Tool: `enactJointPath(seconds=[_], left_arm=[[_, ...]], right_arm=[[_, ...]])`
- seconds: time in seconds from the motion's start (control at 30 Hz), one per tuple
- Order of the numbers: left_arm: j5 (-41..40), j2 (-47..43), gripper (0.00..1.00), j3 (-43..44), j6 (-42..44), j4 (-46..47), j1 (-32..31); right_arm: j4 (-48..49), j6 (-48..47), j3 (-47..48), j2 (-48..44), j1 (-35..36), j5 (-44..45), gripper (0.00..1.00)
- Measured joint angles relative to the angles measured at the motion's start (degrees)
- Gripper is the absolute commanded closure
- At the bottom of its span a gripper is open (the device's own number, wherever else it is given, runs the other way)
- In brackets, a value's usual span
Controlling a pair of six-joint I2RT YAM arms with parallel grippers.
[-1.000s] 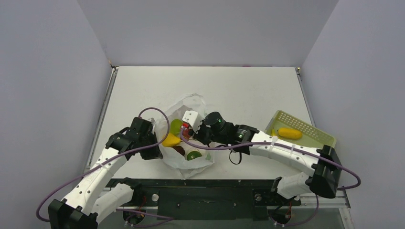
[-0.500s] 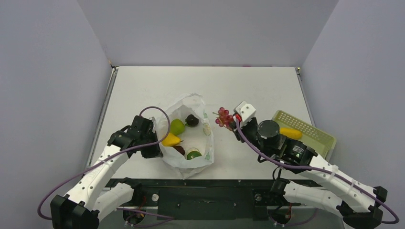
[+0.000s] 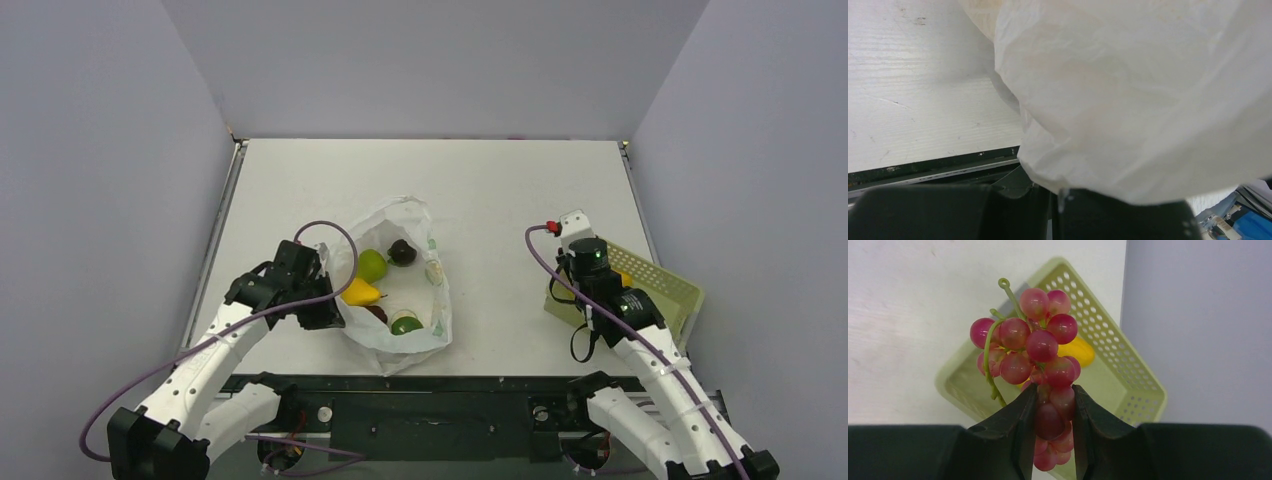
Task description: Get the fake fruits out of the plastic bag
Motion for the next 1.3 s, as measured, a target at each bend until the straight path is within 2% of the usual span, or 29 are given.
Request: enactJointPath(seconds=[0.2, 0.37, 0.5, 0.63, 0.83, 1.07, 1.3], left_arm=[[2.21, 1.2, 1.0, 0.02, 2.12, 0.02, 0.31], [4.13, 1.03, 1.0, 0.02, 2.93, 0.0, 0.31], [6.62, -0.02, 1.0, -0.02, 3.21, 0.07, 0.31], [8.55, -1.99, 1.0, -1.6, 3.41, 0.5, 0.31], [9.99, -3.76, 1.0, -4.48, 2.91, 0.94, 0.31], [10.4, -4.5, 1.0, -5.18, 2.08, 1.53, 0.31], [8.92, -3.23, 1.0, -4.33, 2.29, 1.42, 0.31]], right_arm=[[-4.83, -6.88, -1.75, 4.04, -9.2, -1.79, 1.0], [-9.29, -14.19, -4.85, 2.97, -13.03, -1.64, 1.0], [-12.2, -19.69, -7.76, 1.75, -13.75, -1.88, 1.0], [-11.17, -23.06, -8.41, 4.5, -14.14, -3.21, 1.0], [-7.82, -23.89, -8.37, 11.13, -14.45, -7.21, 1.0], [-4.44, -24.0, -8.09, 13.64, -14.36, -11.43, 1.0], [-1.2, -23.54, -8.04, 16.79, -12.68, -13.42, 0.8]])
